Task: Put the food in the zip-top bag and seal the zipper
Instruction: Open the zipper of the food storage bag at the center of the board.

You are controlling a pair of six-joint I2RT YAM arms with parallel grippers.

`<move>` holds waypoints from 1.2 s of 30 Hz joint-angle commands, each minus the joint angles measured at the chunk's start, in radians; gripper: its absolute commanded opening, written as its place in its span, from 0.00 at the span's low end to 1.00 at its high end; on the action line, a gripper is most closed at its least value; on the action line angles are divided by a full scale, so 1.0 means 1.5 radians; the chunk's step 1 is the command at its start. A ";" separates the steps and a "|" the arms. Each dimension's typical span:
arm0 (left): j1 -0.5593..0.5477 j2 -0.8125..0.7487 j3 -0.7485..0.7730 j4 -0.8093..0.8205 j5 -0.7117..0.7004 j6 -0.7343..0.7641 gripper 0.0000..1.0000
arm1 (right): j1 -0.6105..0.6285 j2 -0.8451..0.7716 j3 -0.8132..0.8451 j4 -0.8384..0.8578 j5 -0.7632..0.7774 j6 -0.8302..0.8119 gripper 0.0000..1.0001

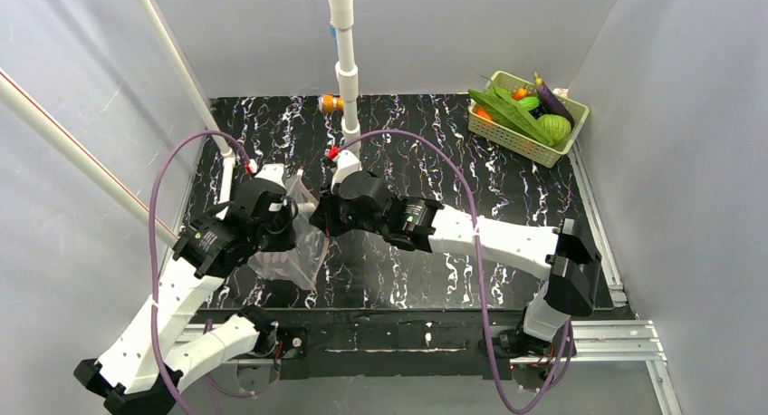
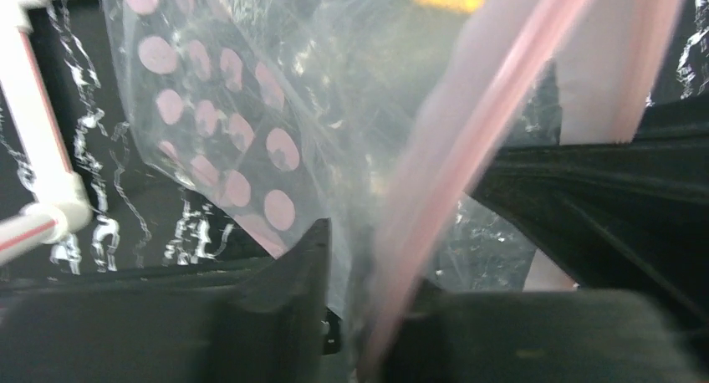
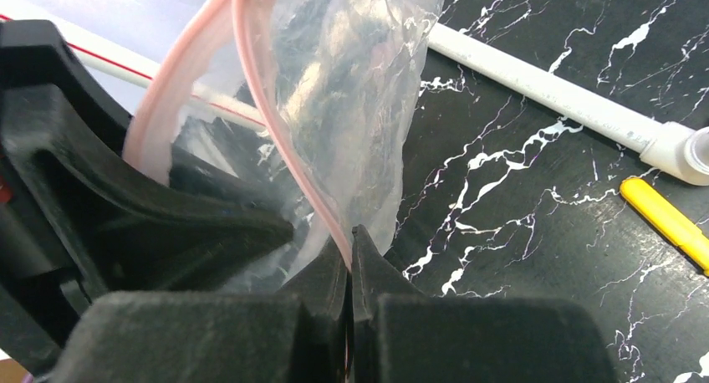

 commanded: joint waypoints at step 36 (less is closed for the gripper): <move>0.001 0.039 -0.074 0.261 0.018 0.276 0.00 | -0.202 -0.308 -0.056 -0.251 -0.160 -0.199 0.88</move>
